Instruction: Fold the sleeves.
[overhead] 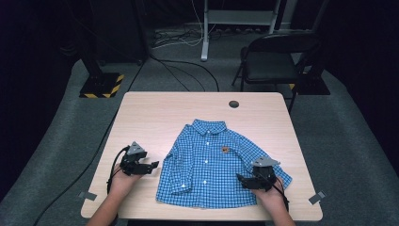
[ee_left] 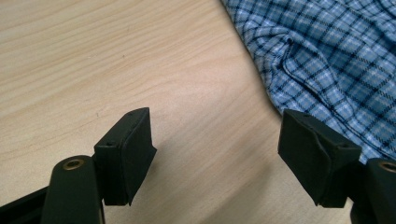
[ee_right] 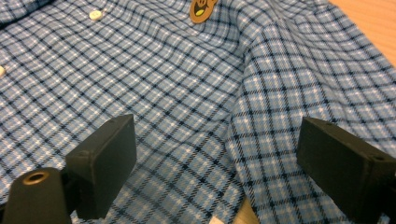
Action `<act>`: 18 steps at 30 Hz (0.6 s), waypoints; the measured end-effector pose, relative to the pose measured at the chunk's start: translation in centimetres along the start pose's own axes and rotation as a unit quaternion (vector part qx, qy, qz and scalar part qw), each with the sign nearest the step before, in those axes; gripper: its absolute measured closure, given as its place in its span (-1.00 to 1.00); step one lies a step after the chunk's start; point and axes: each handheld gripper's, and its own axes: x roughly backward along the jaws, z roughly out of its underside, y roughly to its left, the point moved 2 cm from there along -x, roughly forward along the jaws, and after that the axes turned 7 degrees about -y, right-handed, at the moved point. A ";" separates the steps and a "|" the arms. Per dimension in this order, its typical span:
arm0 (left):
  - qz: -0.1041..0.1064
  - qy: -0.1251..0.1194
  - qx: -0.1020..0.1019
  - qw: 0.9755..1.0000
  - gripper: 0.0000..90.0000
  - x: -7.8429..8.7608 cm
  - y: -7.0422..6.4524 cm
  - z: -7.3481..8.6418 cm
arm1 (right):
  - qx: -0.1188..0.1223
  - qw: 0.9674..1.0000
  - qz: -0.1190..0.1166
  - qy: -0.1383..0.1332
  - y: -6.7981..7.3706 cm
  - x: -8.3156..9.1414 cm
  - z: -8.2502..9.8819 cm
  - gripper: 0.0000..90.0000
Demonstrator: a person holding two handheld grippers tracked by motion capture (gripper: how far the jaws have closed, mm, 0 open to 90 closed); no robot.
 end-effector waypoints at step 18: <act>-0.009 0.002 0.001 1.000 -0.46 -0.3 0.4 0.3 | 0.009 1.000 0.022 -0.015 -0.4 1.1 -0.5 -0.72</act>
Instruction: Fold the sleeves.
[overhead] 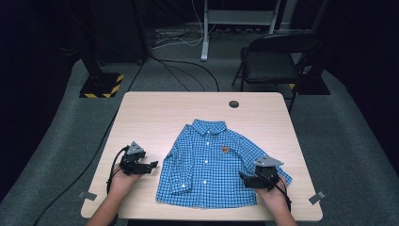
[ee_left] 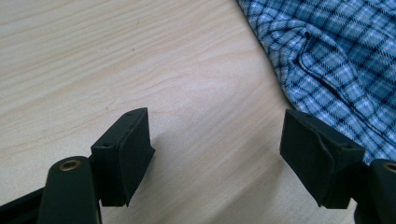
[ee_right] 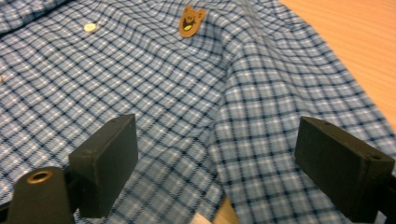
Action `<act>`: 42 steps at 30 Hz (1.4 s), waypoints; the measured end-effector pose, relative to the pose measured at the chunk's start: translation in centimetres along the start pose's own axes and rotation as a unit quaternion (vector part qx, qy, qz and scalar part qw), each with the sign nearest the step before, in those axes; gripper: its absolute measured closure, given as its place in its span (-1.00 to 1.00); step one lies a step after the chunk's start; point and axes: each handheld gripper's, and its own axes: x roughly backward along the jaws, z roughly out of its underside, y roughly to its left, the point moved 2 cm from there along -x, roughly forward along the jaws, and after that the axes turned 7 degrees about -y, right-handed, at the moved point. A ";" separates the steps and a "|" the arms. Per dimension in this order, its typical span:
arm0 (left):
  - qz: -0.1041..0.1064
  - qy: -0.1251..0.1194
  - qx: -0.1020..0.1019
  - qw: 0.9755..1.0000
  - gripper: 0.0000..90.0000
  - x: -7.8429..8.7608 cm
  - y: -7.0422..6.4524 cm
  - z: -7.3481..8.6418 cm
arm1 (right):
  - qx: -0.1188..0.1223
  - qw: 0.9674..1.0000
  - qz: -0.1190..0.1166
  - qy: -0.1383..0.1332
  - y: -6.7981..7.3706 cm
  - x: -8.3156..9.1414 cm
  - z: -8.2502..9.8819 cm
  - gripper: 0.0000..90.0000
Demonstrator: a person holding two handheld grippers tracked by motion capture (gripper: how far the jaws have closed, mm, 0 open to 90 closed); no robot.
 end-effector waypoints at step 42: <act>-0.010 -0.008 -0.020 1.000 -0.53 -1.6 0.0 -1.1 | -0.099 0.986 0.131 0.018 -7.2 5.7 3.5 -0.59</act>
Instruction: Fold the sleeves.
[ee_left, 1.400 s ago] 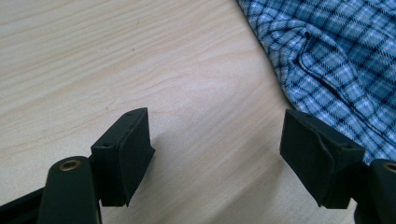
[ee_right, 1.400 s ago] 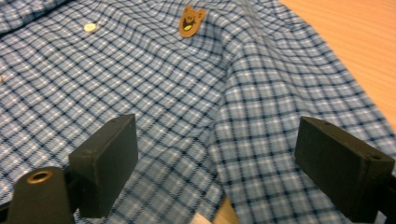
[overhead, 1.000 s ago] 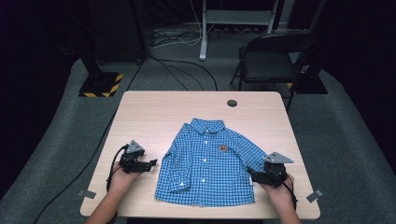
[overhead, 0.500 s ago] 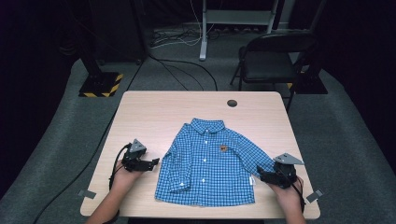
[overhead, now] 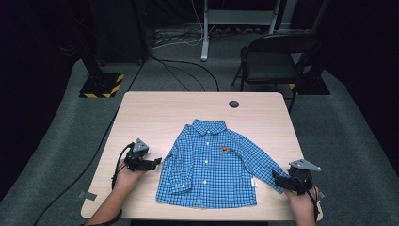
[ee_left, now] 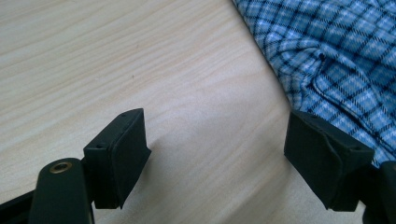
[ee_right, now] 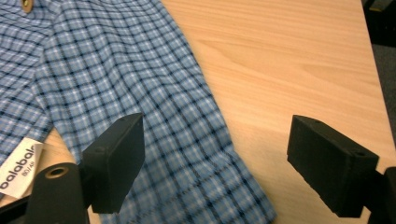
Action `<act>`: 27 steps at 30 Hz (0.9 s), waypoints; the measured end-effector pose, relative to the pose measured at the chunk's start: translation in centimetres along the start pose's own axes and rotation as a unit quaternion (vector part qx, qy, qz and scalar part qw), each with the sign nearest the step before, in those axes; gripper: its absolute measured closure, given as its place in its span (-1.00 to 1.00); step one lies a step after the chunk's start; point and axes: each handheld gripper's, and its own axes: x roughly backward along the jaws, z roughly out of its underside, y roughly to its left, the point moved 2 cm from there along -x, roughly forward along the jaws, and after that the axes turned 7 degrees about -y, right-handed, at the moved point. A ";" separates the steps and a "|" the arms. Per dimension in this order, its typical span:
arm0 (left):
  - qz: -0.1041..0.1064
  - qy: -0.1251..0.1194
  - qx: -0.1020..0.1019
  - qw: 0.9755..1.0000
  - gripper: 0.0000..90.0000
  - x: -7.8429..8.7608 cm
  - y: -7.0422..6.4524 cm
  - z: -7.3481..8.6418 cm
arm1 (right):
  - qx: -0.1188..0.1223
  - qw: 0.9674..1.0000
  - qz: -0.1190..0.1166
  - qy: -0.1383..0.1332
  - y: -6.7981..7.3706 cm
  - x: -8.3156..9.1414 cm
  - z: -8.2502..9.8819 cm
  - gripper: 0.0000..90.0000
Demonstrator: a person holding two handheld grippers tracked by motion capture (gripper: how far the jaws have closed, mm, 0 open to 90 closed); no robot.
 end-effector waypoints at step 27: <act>0.014 -0.019 0.014 1.000 -0.53 -0.6 0.1 -1.1 | -0.016 0.999 -0.002 0.038 0.1 0.6 1.6 -0.30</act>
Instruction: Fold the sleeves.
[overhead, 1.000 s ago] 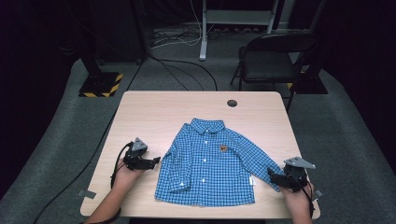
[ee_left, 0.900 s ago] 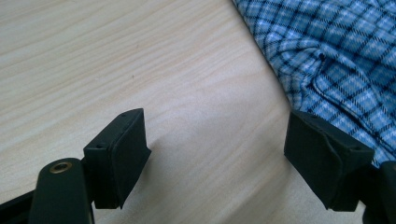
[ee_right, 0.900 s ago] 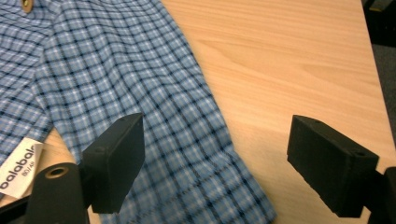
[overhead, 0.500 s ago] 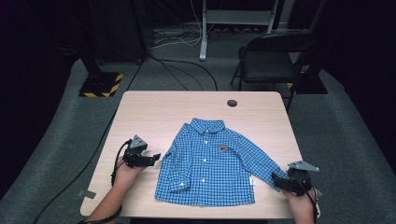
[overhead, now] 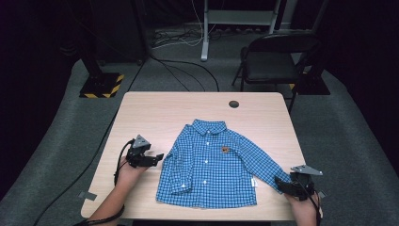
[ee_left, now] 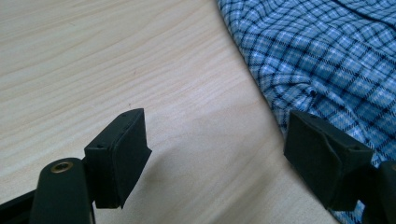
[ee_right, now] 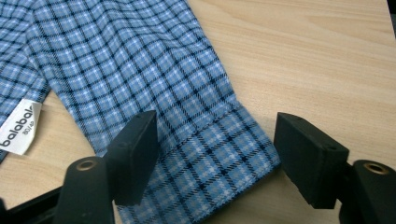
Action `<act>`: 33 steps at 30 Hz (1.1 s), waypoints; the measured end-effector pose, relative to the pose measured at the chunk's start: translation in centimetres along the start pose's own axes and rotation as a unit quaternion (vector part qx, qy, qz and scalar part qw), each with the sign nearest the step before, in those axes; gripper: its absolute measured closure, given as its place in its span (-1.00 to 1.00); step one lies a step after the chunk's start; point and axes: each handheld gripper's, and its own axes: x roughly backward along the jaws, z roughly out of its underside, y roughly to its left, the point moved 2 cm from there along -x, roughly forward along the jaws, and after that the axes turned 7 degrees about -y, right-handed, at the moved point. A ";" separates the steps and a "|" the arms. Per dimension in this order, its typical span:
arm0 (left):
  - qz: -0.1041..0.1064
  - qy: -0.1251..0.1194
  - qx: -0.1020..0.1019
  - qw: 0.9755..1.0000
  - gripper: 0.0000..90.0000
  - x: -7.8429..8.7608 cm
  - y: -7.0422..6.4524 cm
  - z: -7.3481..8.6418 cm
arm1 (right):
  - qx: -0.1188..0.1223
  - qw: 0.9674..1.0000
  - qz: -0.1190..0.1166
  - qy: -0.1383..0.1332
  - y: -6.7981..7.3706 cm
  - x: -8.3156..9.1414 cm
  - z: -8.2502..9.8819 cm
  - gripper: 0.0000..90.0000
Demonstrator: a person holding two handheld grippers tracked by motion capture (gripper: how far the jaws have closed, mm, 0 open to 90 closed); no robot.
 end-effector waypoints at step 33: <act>0.004 0.007 -0.004 1.000 -0.52 -0.3 -0.3 0.1 | 0.036 0.994 -0.033 -0.096 1.0 2.3 -1.7 0.74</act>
